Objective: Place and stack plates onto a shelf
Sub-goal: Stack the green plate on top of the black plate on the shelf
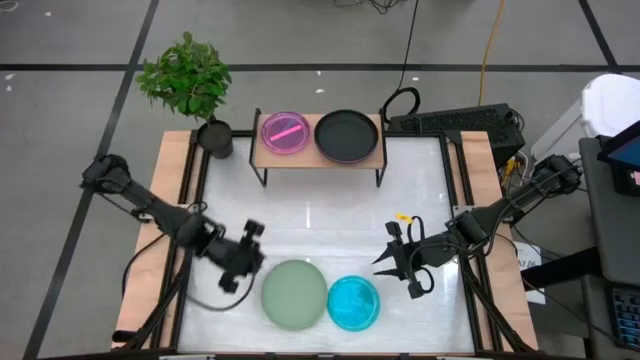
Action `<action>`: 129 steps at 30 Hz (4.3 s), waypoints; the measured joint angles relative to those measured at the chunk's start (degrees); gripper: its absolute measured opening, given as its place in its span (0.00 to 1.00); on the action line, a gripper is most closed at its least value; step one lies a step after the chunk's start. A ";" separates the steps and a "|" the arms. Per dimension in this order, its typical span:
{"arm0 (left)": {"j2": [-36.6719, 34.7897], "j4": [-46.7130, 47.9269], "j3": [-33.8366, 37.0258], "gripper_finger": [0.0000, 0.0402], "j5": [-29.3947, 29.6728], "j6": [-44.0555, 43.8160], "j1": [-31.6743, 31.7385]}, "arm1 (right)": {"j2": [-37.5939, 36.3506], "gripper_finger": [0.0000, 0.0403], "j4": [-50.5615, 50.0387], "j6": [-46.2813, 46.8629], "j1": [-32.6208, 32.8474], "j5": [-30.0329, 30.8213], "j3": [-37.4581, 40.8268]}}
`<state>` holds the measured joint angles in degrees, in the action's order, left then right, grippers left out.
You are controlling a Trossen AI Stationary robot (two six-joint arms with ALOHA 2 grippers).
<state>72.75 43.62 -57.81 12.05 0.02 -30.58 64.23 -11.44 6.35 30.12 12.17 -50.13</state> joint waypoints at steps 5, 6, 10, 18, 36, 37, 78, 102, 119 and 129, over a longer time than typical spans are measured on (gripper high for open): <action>1.47 -5.87 4.71 0.29 0.36 0.87 -8.79 | 0.00 0.26 0.02 0.07 -0.01 0.17 0.00; 1.93 -6.78 5.50 0.29 0.78 0.37 -9.99 | 0.00 0.26 0.06 0.07 0.00 0.17 0.01; 5.30 -10.86 6.49 0.29 1.09 -2.34 -12.98 | 0.04 0.26 0.55 0.07 -0.01 0.21 0.02; 12.97 -15.61 6.59 0.29 2.61 -4.03 -16.84 | 0.09 0.26 1.65 -1.47 -0.03 1.46 0.02; 22.89 -24.62 6.57 0.29 6.63 14.75 -18.08 | 0.09 0.26 1.79 -3.75 -0.05 2.82 0.02; 23.17 -24.77 6.57 0.29 6.64 15.14 -18.08 | 0.09 0.26 1.75 -3.28 -0.05 2.81 0.02; 21.57 -23.61 6.54 0.03 15.28 28.33 -11.10 | 16.18 0.26 15.08 -1.04 -5.37 -3.89 0.02; 21.62 -20.70 5.89 0.03 6.67 26.97 0.74 | 30.92 0.26 21.48 -18.21 -7.66 -1.46 -0.04; 21.62 -20.90 5.87 0.03 2.74 26.94 3.89 | 37.29 0.24 27.10 -29.84 -14.11 -4.79 0.00; 21.64 -21.46 5.87 0.03 2.49 28.31 4.94 | 37.33 0.08 24.50 -33.10 -15.13 -8.56 -0.02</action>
<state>94.39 22.15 -51.94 14.55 28.32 -25.65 101.56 13.06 -26.75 14.98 3.61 -50.15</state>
